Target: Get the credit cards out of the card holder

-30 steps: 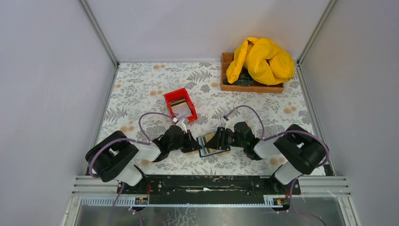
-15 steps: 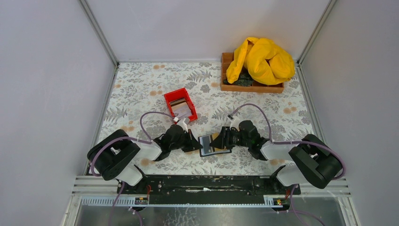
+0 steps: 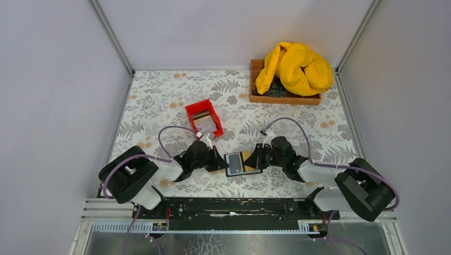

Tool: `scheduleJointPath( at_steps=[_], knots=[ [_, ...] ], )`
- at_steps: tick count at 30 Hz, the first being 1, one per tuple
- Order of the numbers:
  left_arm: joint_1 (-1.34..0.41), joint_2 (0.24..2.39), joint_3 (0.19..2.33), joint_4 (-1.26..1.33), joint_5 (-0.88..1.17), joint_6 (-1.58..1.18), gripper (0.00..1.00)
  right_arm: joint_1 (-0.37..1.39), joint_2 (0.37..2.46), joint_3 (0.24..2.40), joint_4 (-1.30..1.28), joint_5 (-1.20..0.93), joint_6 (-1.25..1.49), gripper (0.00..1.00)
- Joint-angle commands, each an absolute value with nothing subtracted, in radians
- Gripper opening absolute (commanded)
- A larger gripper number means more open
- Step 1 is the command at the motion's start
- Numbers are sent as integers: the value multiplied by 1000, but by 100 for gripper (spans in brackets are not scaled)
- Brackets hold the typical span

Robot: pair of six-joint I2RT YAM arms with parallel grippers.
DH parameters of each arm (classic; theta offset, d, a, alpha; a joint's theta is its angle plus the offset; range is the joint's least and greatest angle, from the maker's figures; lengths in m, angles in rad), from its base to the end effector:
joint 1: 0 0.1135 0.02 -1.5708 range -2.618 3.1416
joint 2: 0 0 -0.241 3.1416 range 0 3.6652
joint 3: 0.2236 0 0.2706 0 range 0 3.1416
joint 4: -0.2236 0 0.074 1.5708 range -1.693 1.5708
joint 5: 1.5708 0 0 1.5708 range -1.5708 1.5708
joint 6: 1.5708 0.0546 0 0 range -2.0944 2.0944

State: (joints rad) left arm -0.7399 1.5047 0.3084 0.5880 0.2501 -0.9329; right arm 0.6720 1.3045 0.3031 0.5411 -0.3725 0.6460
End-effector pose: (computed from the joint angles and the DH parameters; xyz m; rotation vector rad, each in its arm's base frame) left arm 0.1833 -0.1857 0.0578 -0.0752 2.4292 -1.1443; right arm 0.1921 0.1782 0.1007 -0.2860 2.1987 1.1646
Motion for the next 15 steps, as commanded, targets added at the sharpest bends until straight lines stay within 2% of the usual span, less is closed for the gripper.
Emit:
scheduleJointPath(
  at_steps=[1, 7, 11, 13, 15],
  knots=[
    [-746, 1520, 291, 500, 214, -904, 0, 667, 1247, 305, 503, -325, 616, 1],
    [-757, 1374, 279, 493, 212, -882, 2, 667, 1077, 295, 408, -313, 603, 0],
    [-761, 1192, 292, 427, 186, -831, 20, 667, 934, 296, 327, -317, 596, 0],
    [-761, 1101, 306, 389, 177, -806, 38, 667, 870, 293, 314, -352, 606, 0],
    [-761, 1014, 318, 371, 184, -783, 51, 667, 817, 273, 353, -408, 640, 0]
  ],
)
